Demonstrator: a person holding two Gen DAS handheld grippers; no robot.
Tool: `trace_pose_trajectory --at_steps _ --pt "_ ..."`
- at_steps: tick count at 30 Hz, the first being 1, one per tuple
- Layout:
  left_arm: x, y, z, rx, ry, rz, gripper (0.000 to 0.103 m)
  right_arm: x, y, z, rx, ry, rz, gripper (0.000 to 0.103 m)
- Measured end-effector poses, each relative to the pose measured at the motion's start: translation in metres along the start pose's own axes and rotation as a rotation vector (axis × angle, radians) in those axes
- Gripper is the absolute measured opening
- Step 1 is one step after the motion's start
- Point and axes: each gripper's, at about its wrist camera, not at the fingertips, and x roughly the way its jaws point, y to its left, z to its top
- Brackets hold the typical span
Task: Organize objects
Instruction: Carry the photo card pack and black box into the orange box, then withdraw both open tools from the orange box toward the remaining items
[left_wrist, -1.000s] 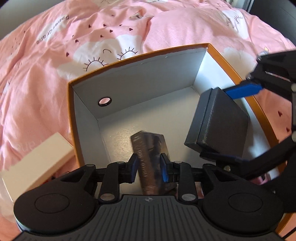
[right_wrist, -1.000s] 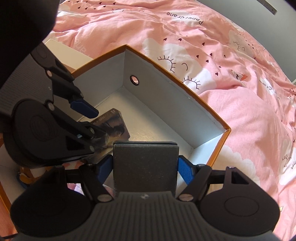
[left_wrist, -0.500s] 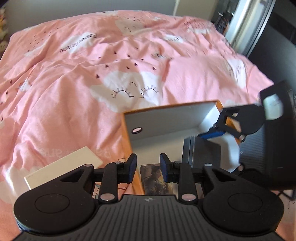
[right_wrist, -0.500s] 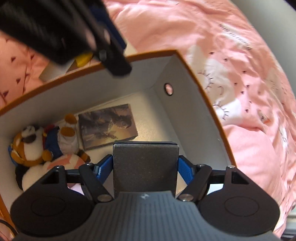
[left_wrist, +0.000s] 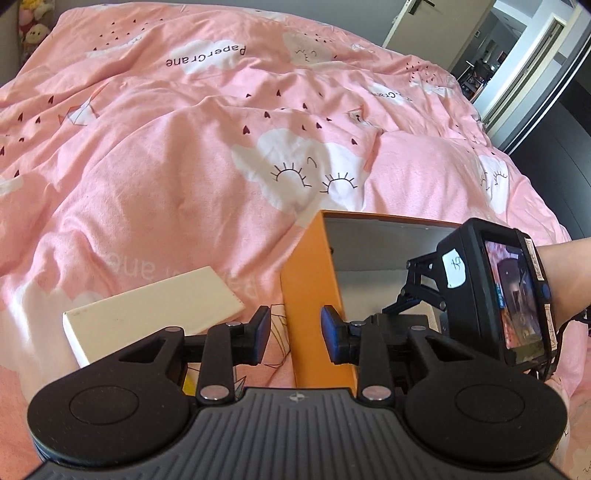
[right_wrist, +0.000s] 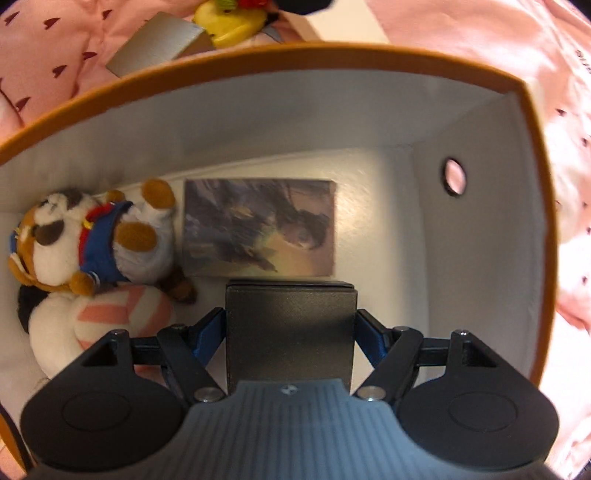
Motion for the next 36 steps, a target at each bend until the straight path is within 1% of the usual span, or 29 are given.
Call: trace_pose_trajectory --at_steps 4,6,12,16,17,20,22,24,26,28,29,30,31,34,36 --pt "0.004 0.009 0.000 -0.022 0.012 -0.003 0.038 -0.002 0.005 0.006 -0.047 -0.016 0.010 0.076" --pt "0.005 0.012 -0.001 -0.031 0.015 -0.007 0.038 -0.002 0.009 0.008 -0.081 -0.011 0.001 0.076" --pt "0.006 0.014 -0.002 -0.039 0.020 -0.012 0.038 -0.005 0.020 0.006 -0.177 -0.028 0.013 0.076" --pt "0.006 0.012 -0.003 -0.035 0.025 -0.014 0.040 -0.009 0.016 0.005 -0.162 -0.049 0.044 0.077" --pt "0.006 0.012 -0.003 -0.033 0.026 -0.015 0.041 -0.012 0.014 0.004 -0.148 -0.062 0.059 0.080" --pt "0.005 0.010 -0.004 -0.030 0.031 -0.013 0.042 -0.026 0.006 0.003 -0.095 -0.122 0.093 0.081" --pt "0.005 0.009 -0.005 -0.029 0.033 -0.014 0.042 -0.034 0.000 0.001 -0.056 -0.149 0.086 0.081" --pt "0.003 0.009 -0.006 -0.031 0.030 -0.016 0.042 -0.043 -0.011 -0.002 0.011 -0.181 0.088 0.075" --pt "0.001 0.010 -0.006 -0.035 0.022 -0.013 0.042 -0.050 -0.024 -0.005 0.109 -0.219 0.096 0.061" --pt "0.000 0.012 -0.006 -0.042 0.017 -0.007 0.042 -0.054 -0.033 -0.006 0.189 -0.272 0.103 0.051" --pt "0.000 0.013 -0.005 -0.045 0.015 -0.004 0.042 -0.056 -0.035 -0.005 0.216 -0.297 0.105 0.045" --pt "-0.001 0.013 -0.006 -0.048 0.012 -0.001 0.042 -0.056 -0.036 -0.004 0.233 -0.318 0.105 0.042" --pt "-0.001 0.014 -0.006 -0.051 0.011 0.002 0.042 -0.055 -0.037 -0.003 0.248 -0.330 0.104 0.042" --pt "-0.002 0.016 -0.005 -0.056 0.009 0.004 0.042 -0.046 -0.039 0.003 0.264 -0.337 0.104 0.042" --pt "-0.002 0.018 -0.006 -0.058 0.010 0.003 0.042 -0.038 -0.043 0.006 0.281 -0.334 0.128 0.042"
